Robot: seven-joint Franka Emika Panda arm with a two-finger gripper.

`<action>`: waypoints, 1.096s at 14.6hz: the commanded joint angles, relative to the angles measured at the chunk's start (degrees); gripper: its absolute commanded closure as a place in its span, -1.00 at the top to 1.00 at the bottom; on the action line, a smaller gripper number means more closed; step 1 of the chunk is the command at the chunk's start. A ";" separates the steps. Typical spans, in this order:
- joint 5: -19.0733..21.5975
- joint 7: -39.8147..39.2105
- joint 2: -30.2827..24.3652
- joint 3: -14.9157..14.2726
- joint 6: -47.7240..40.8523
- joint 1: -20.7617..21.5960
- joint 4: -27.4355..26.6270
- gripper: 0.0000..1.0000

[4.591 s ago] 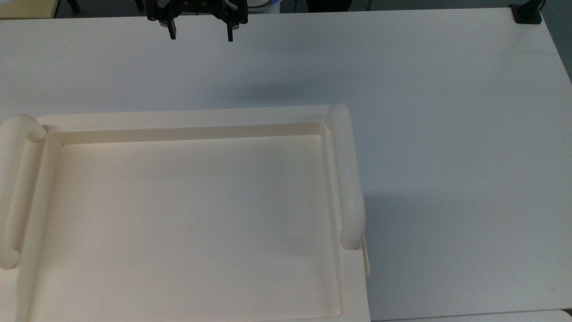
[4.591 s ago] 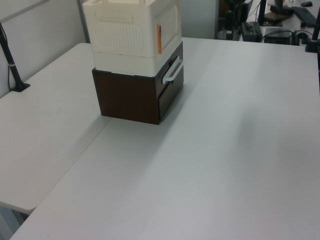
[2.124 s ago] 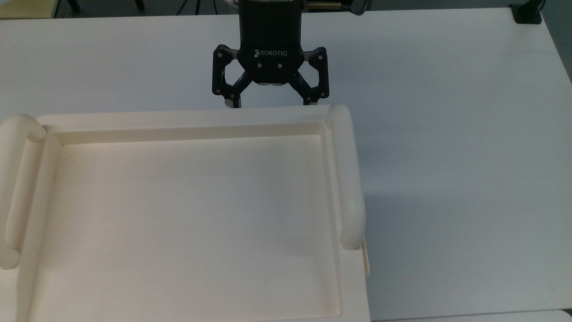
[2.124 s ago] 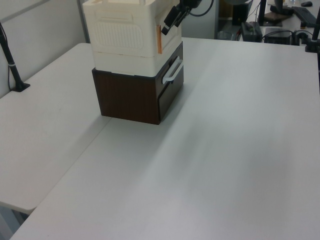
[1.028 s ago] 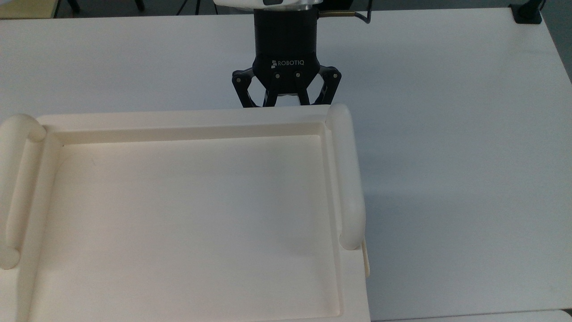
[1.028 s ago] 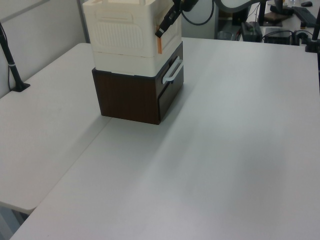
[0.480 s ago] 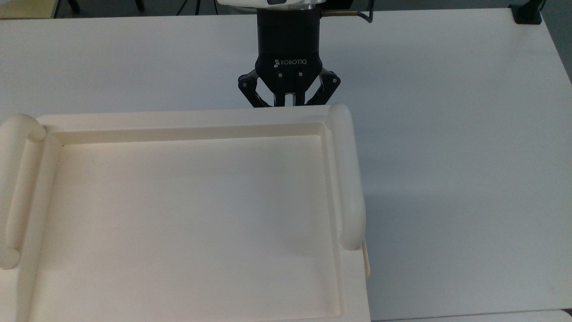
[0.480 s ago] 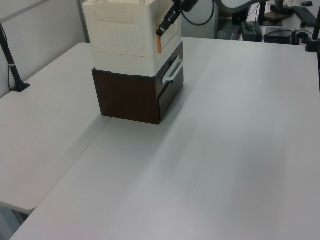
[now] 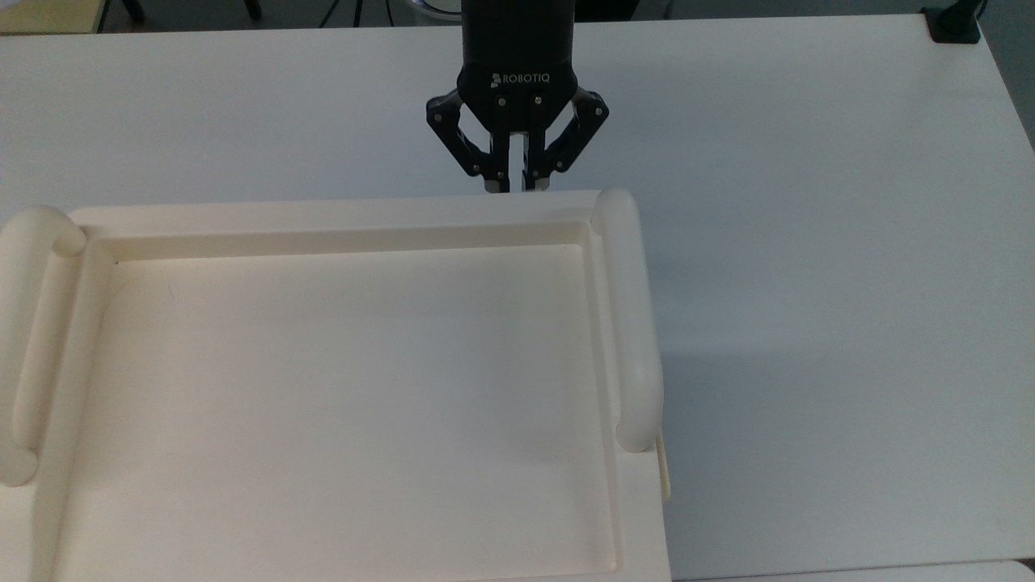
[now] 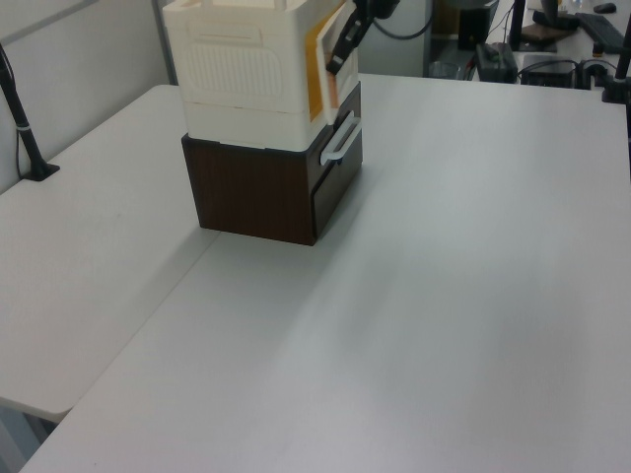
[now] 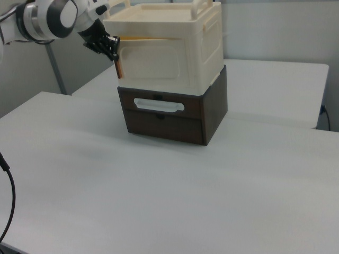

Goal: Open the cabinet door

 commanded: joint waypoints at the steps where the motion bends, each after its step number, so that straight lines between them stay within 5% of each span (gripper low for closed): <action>1: -0.73 -0.40 -3.45 -0.48 -10.48 0.03 -3.37 0.27; 2: -0.73 -0.40 -4.07 -0.48 -13.20 -0.24 -3.37 0.86; 3: -0.73 -0.83 -4.77 -0.57 -16.19 -0.41 -3.28 1.00; 8: -0.11 -2.51 -6.45 -1.19 -19.83 -0.59 -2.06 1.00; 16: 0.32 -1.80 -5.39 -0.83 1.51 -0.06 -1.17 1.00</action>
